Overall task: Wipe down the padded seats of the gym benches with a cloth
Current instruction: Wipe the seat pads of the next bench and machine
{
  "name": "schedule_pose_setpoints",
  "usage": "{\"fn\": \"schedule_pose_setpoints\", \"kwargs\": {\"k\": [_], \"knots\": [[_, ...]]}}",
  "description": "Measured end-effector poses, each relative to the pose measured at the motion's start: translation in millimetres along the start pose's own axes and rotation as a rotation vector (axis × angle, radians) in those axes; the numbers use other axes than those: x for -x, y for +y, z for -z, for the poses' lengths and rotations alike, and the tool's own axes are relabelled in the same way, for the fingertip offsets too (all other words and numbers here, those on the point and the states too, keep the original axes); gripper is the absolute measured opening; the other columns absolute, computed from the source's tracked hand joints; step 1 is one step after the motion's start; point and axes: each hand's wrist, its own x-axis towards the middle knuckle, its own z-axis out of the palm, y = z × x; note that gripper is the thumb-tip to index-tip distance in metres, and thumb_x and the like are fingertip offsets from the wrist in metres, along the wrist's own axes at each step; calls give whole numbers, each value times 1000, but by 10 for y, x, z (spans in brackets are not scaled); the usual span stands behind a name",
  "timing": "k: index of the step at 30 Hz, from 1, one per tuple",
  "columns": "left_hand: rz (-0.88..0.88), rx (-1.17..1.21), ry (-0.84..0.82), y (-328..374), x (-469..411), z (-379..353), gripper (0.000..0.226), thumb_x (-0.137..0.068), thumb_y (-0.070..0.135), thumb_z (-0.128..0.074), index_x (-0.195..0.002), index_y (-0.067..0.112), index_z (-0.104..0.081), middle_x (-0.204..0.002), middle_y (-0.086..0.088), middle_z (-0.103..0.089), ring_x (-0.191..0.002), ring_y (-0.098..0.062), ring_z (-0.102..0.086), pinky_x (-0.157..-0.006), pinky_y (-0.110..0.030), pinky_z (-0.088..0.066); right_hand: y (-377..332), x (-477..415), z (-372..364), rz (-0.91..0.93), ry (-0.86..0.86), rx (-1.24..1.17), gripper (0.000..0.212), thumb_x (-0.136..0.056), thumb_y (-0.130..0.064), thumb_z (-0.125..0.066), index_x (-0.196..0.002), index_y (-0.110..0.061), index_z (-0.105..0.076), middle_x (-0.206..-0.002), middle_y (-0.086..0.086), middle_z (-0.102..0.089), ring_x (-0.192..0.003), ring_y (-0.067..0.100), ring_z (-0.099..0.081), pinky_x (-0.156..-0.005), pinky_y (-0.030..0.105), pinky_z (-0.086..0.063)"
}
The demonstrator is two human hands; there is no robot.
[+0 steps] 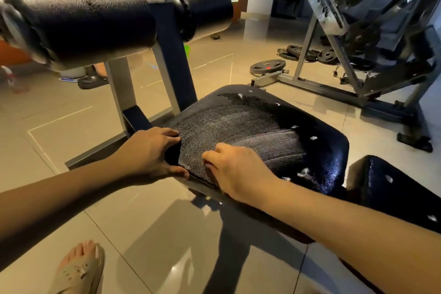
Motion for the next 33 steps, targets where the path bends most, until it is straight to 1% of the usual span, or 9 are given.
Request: {"fn": "schedule_pose_setpoints", "kwargs": {"k": [3,6,12,15,17,20,24,27,33], "knots": [[18,2,-16,16,5,16,100,-74,79,-61,-155,25,-38,-161,5,-36,-147,-15,-32,-116,-32,-33,773,105,182,-367,-80,147,17,-99,-23,-58,-114,-21,-65,-99,2,-61,-88,26,-63,-75,32,-51],[42,29,-36,87,47,68,100,-75,78,-63,-154,23,-39,-162,3,-35,-148,-17,-31,-119,-36,-34,1219,251,283,-575,-71,289,12,-96,-18,-57,-106,-14,-64,-88,4,-52,-83,32,-61,-74,42,-55],[43,-37,-87,163,60,169,94,-80,75,-61,-154,21,-40,-163,1,-34,-148,-19,-33,-117,-36,-38,167,-126,147,-273,-94,43,18,-99,-17,-57,-114,-18,-66,-101,5,-63,-87,26,-62,-76,37,-53],[35,-66,-46,88,43,89,93,-82,76,-58,-156,24,-36,-163,3,-32,-148,-18,-32,-116,-35,-36,-128,-76,85,-54,-62,15,15,-99,-18,-57,-110,-13,-66,-91,9,-60,-72,32,-59,-62,39,-50],[8,-86,-40,61,26,43,93,-81,80,-55,-154,24,-40,-160,2,-38,-144,-19,-37,-115,-38,-38,11,12,74,-85,-59,39,19,-101,-21,-55,-115,-15,-65,-96,8,-62,-78,34,-62,-65,43,-52],[-24,-108,-17,37,-5,41,92,-77,85,-52,-142,20,-55,-145,-1,-53,-130,-20,-49,-107,-39,-45,581,118,169,-349,-149,200,23,-104,-27,-49,-119,-19,-63,-106,8,-61,-93,34,-63,-76,43,-53],[-39,-88,-15,36,2,88,85,-75,85,-57,-131,22,-62,-132,2,-58,-116,-18,-54,-98,-39,-49,968,61,253,-612,-115,320,14,-100,-19,-52,-106,-14,-64,-90,5,-54,-81,33,-57,-73,43,-53],[-44,-108,-14,41,-30,138,85,-72,86,-59,-130,24,-63,-128,3,-58,-113,-16,-54,-95,-36,-50,484,-282,120,-553,-58,201,17,-102,-22,-51,-110,-13,-62,-98,9,-59,-87,36,-62,-73,43,-52],[-40,-75,-36,45,-25,165,90,-72,85,-59,-140,27,-58,-141,4,-53,-124,-15,-48,-100,-33,-49,-230,14,101,-141,-115,13,16,-98,-21,-58,-112,-15,-63,-94,9,-58,-76,35,-58,-61,42,-46]]}}
